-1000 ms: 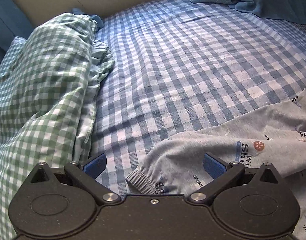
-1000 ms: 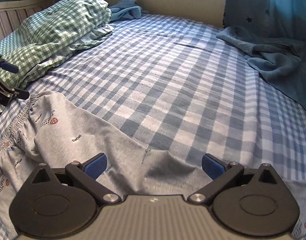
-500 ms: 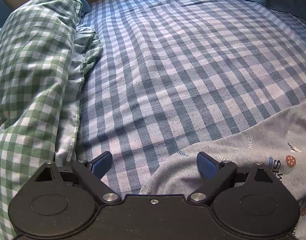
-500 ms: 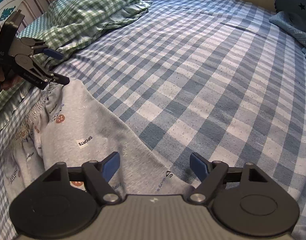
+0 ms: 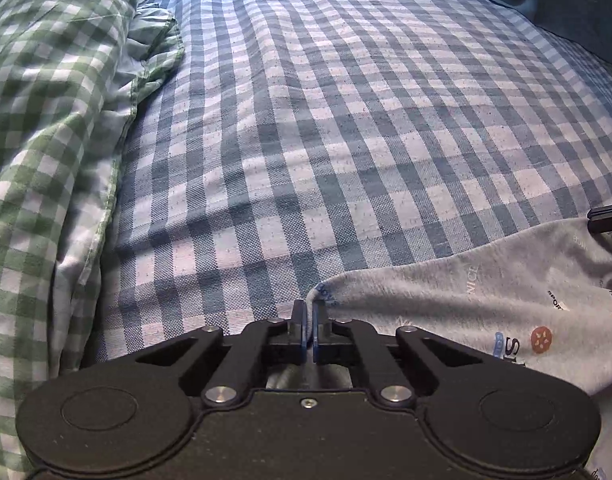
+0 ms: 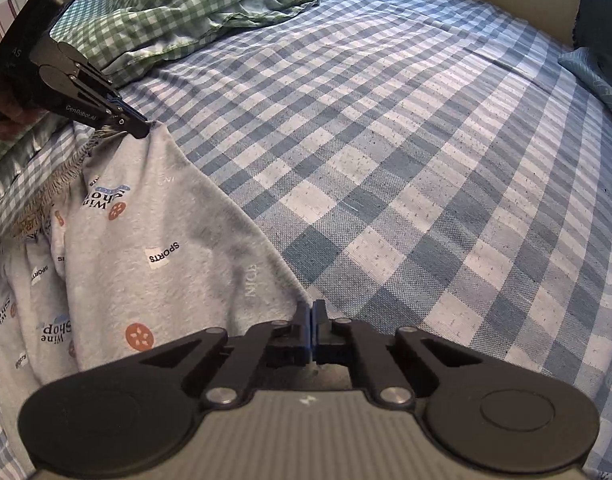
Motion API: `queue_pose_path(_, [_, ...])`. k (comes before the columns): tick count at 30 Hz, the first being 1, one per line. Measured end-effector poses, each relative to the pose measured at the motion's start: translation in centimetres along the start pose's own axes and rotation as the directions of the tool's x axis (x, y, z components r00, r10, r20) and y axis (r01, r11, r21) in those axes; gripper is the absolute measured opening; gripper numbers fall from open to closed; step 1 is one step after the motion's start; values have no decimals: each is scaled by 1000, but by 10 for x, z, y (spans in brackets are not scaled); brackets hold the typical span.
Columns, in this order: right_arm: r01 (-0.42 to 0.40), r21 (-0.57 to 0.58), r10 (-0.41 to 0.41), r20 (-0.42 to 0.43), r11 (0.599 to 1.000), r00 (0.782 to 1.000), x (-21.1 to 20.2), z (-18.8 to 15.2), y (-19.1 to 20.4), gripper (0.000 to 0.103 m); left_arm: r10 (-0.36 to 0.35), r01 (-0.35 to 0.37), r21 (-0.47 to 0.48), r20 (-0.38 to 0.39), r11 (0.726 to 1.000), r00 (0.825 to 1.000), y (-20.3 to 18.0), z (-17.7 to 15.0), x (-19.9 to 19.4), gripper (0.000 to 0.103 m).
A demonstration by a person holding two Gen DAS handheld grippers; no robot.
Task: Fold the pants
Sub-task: 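Close both grippers on the waistband edge at its two ends, then lift the waistband with both grippers and fold one leg over the other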
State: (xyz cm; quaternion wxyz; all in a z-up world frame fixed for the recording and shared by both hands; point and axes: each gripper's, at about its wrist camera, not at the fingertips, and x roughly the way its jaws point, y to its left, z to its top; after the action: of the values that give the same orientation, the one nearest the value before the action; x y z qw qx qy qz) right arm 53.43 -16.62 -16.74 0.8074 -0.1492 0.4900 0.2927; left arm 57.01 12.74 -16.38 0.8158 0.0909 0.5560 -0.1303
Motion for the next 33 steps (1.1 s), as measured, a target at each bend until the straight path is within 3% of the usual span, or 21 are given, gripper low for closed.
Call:
queue_pose_path(8, [100,42,-105,140,994,985,-29,33,-19,0,2,6,-76,114,997,993,12,16,-34,0])
queue_pose_path(10, [53,67,-62,135,996,989,-28,43,-30,0,3,5,-75,107,997,994,11,18,-32,0])
queue_pose_path(12, [-45,96,38,82,994,996,-18,46,-36,0,11,-6,-67,80,998,997,8,17,-24,0])
queue_pose_path(13, [-76,98,70,59,992,996,-13,44,-35,6,16,-12,-61,69,998,997,7,14,-21,1])
queue_pose_path(15, [-110,79,109,15,991,994,-4,38,-29,27,23,-20,-55,57,998,998,6,12,-14,1])
queue_pose_path(16, [-122,68,122,3,990,993,0,34,-25,45,23,-20,-56,54,998,998,6,10,-12,1])
queue_pose_path(18, [-128,60,130,-28,990,991,10,25,-18,51,23,-20,-64,49,998,999,7,8,-9,1])
queue_pose_path(21, [-92,21,93,-48,996,995,19,15,-10,45,24,-20,-70,55,997,998,9,7,-10,1])
queue_pose_path(23, [-50,-22,49,-56,998,997,17,17,-6,0,30,-25,-66,77,997,997,10,8,-15,0])
queue_pose_path(25, [-41,-21,40,-51,999,998,12,22,-6,0,38,-30,-69,122,997,992,10,10,-25,0])
queue_pose_path(27, [19,-55,-20,-10,998,1000,5,29,-4,0,43,-30,-86,153,996,987,11,11,-34,0])
queue_pose_path(33, [118,8,-118,116,993,986,-8,56,-23,0,74,-55,-101,197,993,978,14,7,-40,0])
